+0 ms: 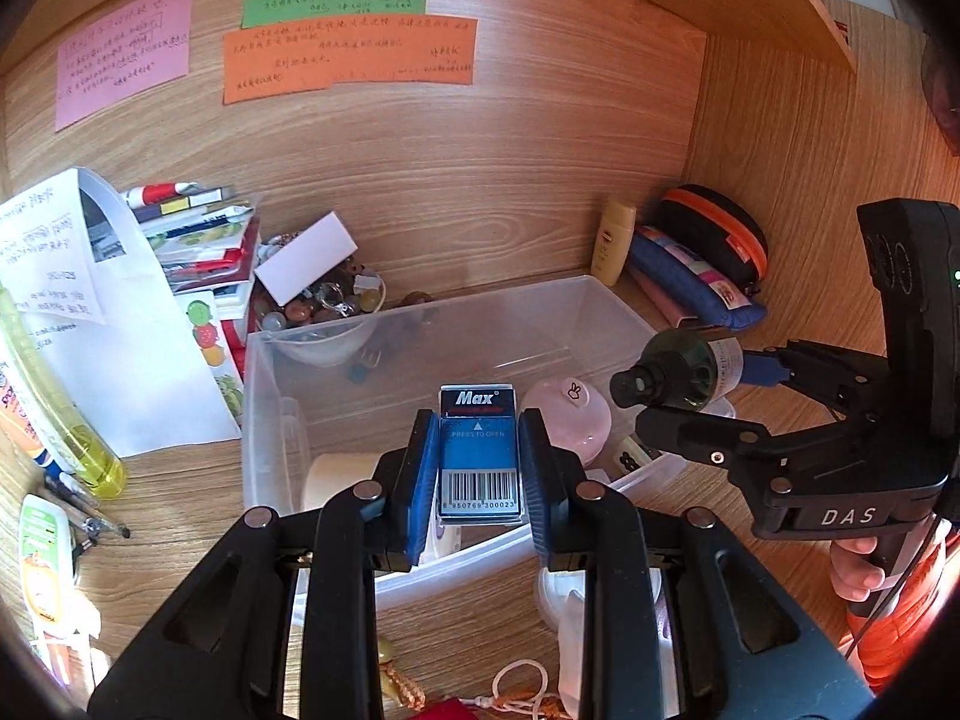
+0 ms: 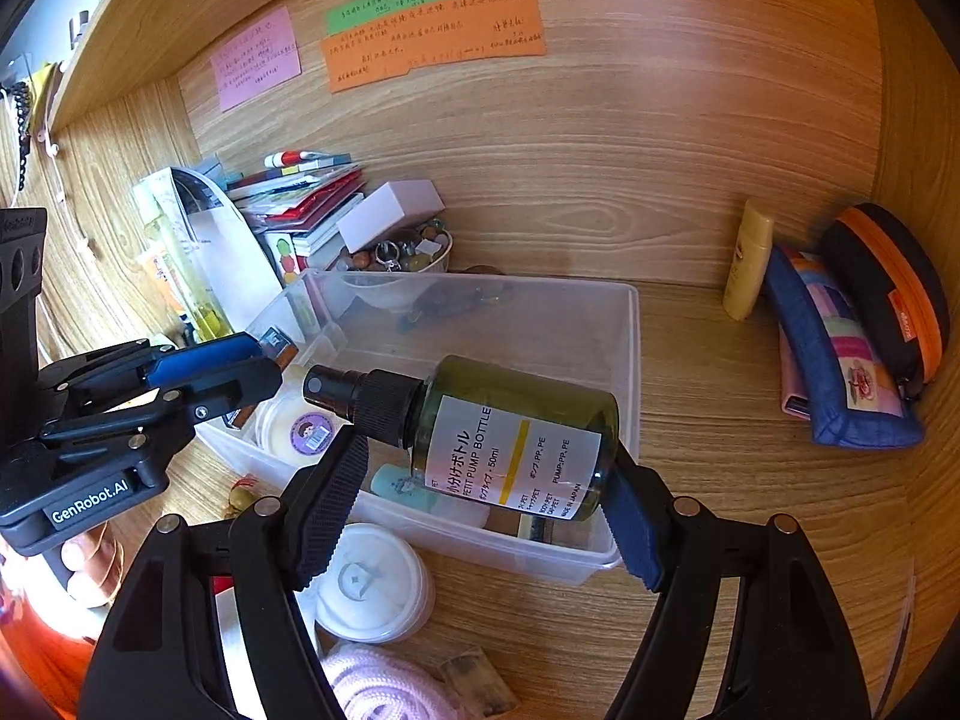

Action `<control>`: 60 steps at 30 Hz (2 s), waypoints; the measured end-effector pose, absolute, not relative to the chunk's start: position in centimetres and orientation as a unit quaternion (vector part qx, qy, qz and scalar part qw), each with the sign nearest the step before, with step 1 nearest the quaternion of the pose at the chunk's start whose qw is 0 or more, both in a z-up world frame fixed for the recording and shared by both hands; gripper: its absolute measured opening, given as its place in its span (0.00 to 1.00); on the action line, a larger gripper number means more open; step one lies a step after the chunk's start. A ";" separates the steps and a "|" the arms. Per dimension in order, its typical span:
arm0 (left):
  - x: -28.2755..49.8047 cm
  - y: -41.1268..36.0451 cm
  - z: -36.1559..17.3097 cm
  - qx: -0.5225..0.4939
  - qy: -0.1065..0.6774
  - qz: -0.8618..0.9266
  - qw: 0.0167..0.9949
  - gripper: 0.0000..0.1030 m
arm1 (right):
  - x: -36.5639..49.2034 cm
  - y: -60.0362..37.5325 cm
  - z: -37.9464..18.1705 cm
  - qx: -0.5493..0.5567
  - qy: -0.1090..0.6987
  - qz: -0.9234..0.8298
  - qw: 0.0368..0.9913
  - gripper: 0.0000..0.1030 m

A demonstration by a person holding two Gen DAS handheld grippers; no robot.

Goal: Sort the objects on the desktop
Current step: 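Carry the staple box and green spray bottle over the clear box, then lower both items into the clear box and open both grippers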

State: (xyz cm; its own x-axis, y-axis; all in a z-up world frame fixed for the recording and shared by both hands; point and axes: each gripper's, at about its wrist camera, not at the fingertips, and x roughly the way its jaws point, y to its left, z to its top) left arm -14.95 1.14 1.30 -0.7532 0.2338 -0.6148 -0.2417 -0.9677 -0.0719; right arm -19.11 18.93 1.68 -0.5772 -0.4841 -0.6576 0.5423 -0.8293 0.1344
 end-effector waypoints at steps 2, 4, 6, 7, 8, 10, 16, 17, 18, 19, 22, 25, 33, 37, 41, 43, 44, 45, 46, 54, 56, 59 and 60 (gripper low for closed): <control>-15.2 1.3 0.8 -0.332 0.011 0.934 0.131 0.26 | -19.3 18.9 1.5 0.358 0.040 -0.890 0.279 0.70; -15.5 1.5 0.4 -0.338 0.012 0.931 0.135 0.26 | -19.5 19.0 1.3 0.359 0.039 -0.890 0.277 0.70; -15.8 1.6 0.0 -0.344 0.012 0.929 0.139 0.26 | -19.6 18.9 1.1 0.361 0.040 -0.890 0.275 0.70; -15.9 1.7 -0.2 -0.346 0.013 0.928 0.140 0.26 | -19.7 18.8 1.0 0.361 0.043 -0.891 0.273 0.70; -16.0 1.8 -0.4 -0.348 0.014 0.927 0.139 0.26 | -19.8 18.6 0.9 0.361 0.046 -0.892 0.270 0.70; -16.0 1.8 -0.6 -0.348 0.017 0.927 0.140 0.26 | -19.9 18.5 0.8 0.361 0.048 -0.891 0.270 0.70; -16.1 1.8 -1.0 -0.354 0.019 0.924 0.142 0.26 | -20.1 17.8 0.3 0.365 0.053 -0.889 0.273 0.70; -16.1 1.8 -1.1 -0.355 0.020 0.924 0.141 0.26 | -20.2 17.7 0.2 0.366 0.053 -0.887 0.275 0.70; -16.2 1.9 -1.3 -0.358 0.022 0.923 0.141 0.26 | -20.2 17.7 0.1 0.368 0.053 -0.887 0.276 0.70; -16.3 2.0 -1.4 -0.360 0.024 0.922 0.141 0.26 | -20.3 17.7 -0.1 0.369 0.053 -0.886 0.277 0.70; -16.3 2.1 -1.6 -0.364 0.026 0.920 0.140 0.26 | -20.3 17.5 -0.3 0.371 0.057 -0.885 0.275 0.70; -16.4 1.9 -1.7 -0.366 0.022 0.919 0.142 0.26 | -20.3 17.5 -0.5 0.374 0.054 -0.883 0.279 0.70; -16.3 1.9 -1.7 -0.365 0.021 0.920 0.141 0.26 | -20.2 17.3 -0.7 0.372 0.061 -0.884 0.277 0.70; -16.3 1.9 -1.7 -0.366 0.020 0.920 0.143 0.26 | -20.2 17.2 -0.7 0.371 0.062 -0.884 0.276 0.70; -16.3 1.8 -1.7 -0.367 0.015 0.919 0.145 0.28 | -20.3 17.2 -0.7 0.371 0.063 -0.885 0.275 0.71; -16.3 1.8 -1.6 -0.368 0.013 0.918 0.147 0.29 | -20.3 17.2 -0.7 0.371 0.062 -0.885 0.275 0.71; -16.2 1.8 -1.6 -0.367 0.013 0.918 0.147 0.29 | -20.3 17.2 -0.7 0.371 0.062 -0.885 0.275 0.72; -16.2 1.8 -1.6 -0.367 0.013 0.918 0.147 0.29 | -20.3 17.2 -0.7 0.371 0.061 -0.885 0.275 0.72; -16.2 1.8 -1.6 -0.367 0.013 0.918 0.147 0.29 | -20.3 17.3 -0.7 0.371 0.061 -0.885 0.275 0.72; -15.9 1.5 -1.2 -0.361 0.004 0.921 0.150 0.31 | -20.2 17.2 -0.6 0.374 0.058 -0.883 0.278 0.73; -15.8 1.4 -1.0 -0.360 0.002 0.921 0.149 0.31 | -20.1 17.2 -0.5 0.376 0.058 -0.881 0.282 0.73; -15.4 1.4 -0.6 -0.356 0.006 0.923 0.143 0.34 | -19.6 17.2 -0.1 0.374 0.060 -0.881 0.282 0.74; -15.3 1.4 -0.4 -0.352 0.008 0.926 0.136 0.37 | -19.4 17.3 0.1 0.372 0.061 -0.882 0.283 0.74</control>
State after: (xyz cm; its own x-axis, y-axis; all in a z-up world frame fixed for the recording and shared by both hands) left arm -15.27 1.40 -0.40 -0.7156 0.2464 -0.6536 -0.2573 -0.9629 -0.0813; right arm -19.35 17.25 0.09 -0.5630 -0.4530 -0.6912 0.5441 -0.8327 0.1026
